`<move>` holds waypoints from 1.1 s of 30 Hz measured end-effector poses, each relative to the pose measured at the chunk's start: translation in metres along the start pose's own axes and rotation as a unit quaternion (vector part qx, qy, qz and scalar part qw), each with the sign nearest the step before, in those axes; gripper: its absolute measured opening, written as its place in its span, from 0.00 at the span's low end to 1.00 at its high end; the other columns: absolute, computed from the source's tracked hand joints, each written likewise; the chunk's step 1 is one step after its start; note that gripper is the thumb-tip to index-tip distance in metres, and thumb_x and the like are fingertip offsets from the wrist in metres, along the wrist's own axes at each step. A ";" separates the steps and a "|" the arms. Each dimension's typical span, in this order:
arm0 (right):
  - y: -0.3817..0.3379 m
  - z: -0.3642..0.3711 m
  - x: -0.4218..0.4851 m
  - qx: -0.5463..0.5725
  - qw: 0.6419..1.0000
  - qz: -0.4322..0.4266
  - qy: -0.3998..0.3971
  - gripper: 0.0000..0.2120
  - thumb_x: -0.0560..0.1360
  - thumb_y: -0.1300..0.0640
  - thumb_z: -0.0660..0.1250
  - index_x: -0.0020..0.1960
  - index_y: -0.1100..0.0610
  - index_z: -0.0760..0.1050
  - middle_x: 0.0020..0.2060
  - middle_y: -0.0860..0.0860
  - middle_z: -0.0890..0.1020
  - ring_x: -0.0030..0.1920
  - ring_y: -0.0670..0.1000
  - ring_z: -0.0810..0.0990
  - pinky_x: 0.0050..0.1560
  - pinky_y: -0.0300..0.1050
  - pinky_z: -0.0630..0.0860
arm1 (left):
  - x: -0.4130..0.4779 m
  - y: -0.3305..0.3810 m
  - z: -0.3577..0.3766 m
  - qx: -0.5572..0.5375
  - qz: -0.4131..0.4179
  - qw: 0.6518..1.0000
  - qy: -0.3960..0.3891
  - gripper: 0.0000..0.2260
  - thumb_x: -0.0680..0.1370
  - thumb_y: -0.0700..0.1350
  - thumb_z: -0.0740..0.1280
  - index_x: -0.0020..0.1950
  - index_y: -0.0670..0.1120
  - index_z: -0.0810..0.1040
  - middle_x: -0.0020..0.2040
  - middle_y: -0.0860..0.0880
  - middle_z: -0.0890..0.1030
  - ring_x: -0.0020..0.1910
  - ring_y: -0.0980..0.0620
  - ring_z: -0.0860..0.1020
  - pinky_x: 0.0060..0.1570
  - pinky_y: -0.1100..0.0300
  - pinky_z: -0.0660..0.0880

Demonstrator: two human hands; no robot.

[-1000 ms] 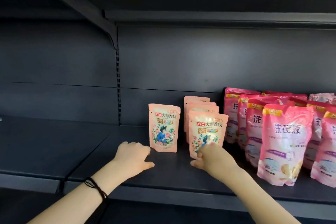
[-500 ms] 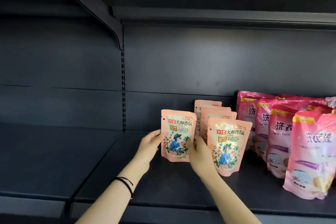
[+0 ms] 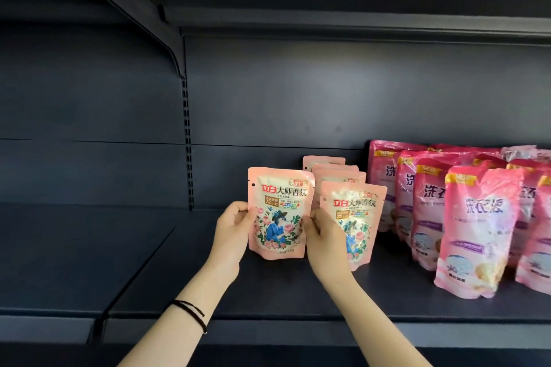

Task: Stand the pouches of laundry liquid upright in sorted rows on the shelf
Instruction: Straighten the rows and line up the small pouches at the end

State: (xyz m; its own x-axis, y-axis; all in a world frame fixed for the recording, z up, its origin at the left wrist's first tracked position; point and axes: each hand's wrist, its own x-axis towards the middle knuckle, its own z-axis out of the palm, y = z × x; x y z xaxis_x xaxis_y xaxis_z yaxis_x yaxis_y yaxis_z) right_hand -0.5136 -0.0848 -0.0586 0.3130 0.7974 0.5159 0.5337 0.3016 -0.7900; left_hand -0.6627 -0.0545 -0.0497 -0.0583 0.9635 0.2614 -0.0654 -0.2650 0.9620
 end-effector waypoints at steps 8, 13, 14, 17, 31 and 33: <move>-0.002 -0.064 -0.023 0.102 0.995 0.004 -0.001 0.10 0.81 0.61 0.58 0.42 0.60 0.72 0.38 0.48 0.80 0.36 0.40 0.78 0.31 0.31 0.72 | -0.052 0.017 0.044 -0.037 0.030 0.999 -0.003 0.05 0.81 0.42 0.62 0.52 0.43 0.75 0.48 0.50 0.84 0.46 0.55 0.83 0.38 0.63 0.79; 0.015 -0.108 -0.029 0.089 0.996 0.002 -0.001 0.10 0.81 0.64 0.57 0.43 0.62 0.73 0.35 0.47 0.79 0.32 0.33 0.76 0.30 0.26 0.69 | -0.075 0.011 0.083 -0.041 0.014 0.999 -0.021 0.05 0.80 0.42 0.62 0.52 0.43 0.76 0.49 0.49 0.84 0.49 0.52 0.83 0.46 0.55 0.81; 0.020 -0.115 -0.031 0.087 0.996 0.007 0.001 0.10 0.81 0.64 0.57 0.43 0.61 0.74 0.35 0.47 0.79 0.32 0.33 0.76 0.30 0.27 0.69 | -0.078 0.008 0.091 -0.042 0.013 0.999 -0.025 0.05 0.80 0.42 0.62 0.52 0.43 0.76 0.50 0.48 0.84 0.49 0.52 0.83 0.46 0.55 0.80; 0.038 -0.127 -0.033 0.081 0.996 0.025 0.006 0.11 0.81 0.63 0.57 0.41 0.58 0.73 0.34 0.48 0.79 0.34 0.39 0.76 0.32 0.29 0.70 | -0.087 0.001 0.110 -0.037 0.013 0.999 -0.026 0.05 0.80 0.42 0.62 0.52 0.43 0.76 0.49 0.49 0.84 0.48 0.55 0.82 0.41 0.62 0.79; 0.085 -0.128 -0.034 -0.055 0.994 0.058 -0.080 0.08 0.79 0.62 0.61 0.49 0.55 0.78 0.43 0.46 0.83 0.46 0.45 0.81 0.44 0.38 0.77 | -0.094 -0.031 0.104 0.210 0.059 0.975 -0.054 0.06 0.80 0.44 0.64 0.56 0.48 0.75 0.48 0.54 0.81 0.48 0.60 0.79 0.38 0.76 0.73; 0.084 -0.126 -0.032 -0.059 0.993 0.053 -0.082 0.08 0.79 0.63 0.62 0.49 0.55 0.79 0.43 0.46 0.84 0.45 0.45 0.81 0.43 0.36 0.76 | -0.093 -0.031 0.104 0.221 0.068 0.972 -0.047 0.05 0.80 0.42 0.63 0.54 0.48 0.75 0.46 0.56 0.80 0.46 0.63 0.78 0.38 0.77 0.72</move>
State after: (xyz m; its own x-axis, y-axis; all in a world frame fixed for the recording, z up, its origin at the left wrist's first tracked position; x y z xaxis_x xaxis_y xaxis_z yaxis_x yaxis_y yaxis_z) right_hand -0.3798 -0.1509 -0.1004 0.2447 0.8990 0.3631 0.5961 0.1558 -0.7877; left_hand -0.5512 -0.1316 -0.0952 0.0561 0.9256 0.3744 0.3726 -0.3673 0.8522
